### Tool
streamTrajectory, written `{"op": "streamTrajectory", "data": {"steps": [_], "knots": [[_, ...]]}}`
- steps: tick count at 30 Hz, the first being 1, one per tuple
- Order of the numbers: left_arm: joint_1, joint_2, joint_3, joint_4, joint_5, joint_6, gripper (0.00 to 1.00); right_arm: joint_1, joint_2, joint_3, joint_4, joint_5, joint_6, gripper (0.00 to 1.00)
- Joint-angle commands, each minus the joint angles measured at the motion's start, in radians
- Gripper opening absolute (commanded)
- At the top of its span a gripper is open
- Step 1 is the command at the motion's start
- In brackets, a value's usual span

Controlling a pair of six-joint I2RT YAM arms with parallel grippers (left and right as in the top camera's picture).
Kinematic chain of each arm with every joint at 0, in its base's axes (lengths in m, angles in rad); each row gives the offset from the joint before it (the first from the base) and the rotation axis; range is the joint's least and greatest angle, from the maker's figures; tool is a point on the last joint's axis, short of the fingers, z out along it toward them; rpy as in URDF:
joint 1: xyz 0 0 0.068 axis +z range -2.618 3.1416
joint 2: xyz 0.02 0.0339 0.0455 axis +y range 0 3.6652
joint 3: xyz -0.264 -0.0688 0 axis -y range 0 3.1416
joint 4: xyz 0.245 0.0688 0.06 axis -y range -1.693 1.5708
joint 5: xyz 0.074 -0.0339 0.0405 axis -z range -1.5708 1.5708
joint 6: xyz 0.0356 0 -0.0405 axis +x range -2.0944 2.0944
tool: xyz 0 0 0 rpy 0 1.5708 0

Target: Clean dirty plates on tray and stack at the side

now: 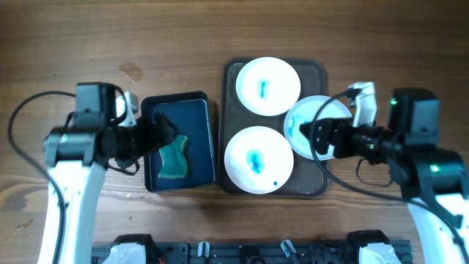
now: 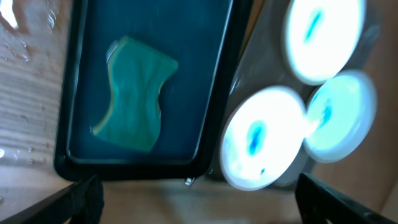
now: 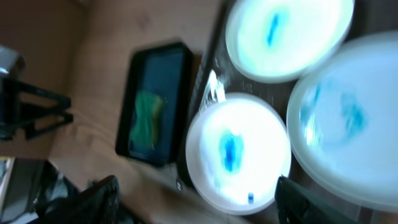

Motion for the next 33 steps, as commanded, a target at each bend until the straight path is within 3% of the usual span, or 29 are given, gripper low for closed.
{"op": "streamTrajectory", "data": {"steps": [1,4,5,11,13,15,16,19,24,25,26,27,30,33], "knots": [[-0.069,0.09,0.011,-0.039,-0.063,0.068,0.92,0.112,0.031,-0.124,-0.018,0.265,0.146,0.74],[-0.126,0.15,0.011,-0.024,-0.154,0.033,0.86,0.221,0.084,-0.311,0.123,0.347,0.279,0.54],[-0.151,0.175,0.011,-0.01,-0.21,-0.007,0.84,0.25,0.12,-0.369,0.191,0.348,0.297,0.43],[-0.211,0.281,0.011,0.019,-0.307,-0.063,0.78,0.284,0.405,-0.408,0.428,0.447,0.301,0.41],[-0.211,0.302,0.011,0.026,-0.343,-0.092,0.76,0.284,0.471,-0.408,0.489,0.44,0.3,0.25],[-0.211,0.322,-0.005,0.04,-0.344,-0.113,0.68,0.284,0.499,-0.408,0.52,0.441,0.301,0.08],[-0.211,0.323,-0.035,0.07,-0.343,-0.122,0.63,0.284,0.499,-0.408,0.523,0.441,0.301,0.04],[-0.211,0.323,-0.183,0.249,-0.33,-0.163,0.47,0.284,0.499,-0.408,0.527,0.442,0.311,0.04],[-0.211,0.323,-0.359,0.473,-0.328,-0.163,0.43,0.284,0.499,-0.408,0.534,0.442,0.317,0.04],[-0.211,0.323,-0.382,0.504,-0.329,-0.163,0.37,0.284,0.499,-0.408,0.534,0.441,0.317,0.04],[-0.211,0.324,-0.405,0.539,-0.329,-0.163,0.16,0.284,0.499,-0.408,0.534,0.441,0.317,0.04],[-0.211,0.324,-0.421,0.571,-0.333,-0.163,0.04,0.284,0.499,-0.408,0.534,0.441,0.317,0.04],[-0.211,0.323,-0.423,0.631,-0.369,-0.101,0.04,0.284,0.499,-0.408,0.534,0.441,0.32,0.04],[-0.211,0.323,-0.273,0.459,-0.362,-0.085,0.04,0.284,0.499,-0.408,0.529,0.441,0.319,0.04]]}}
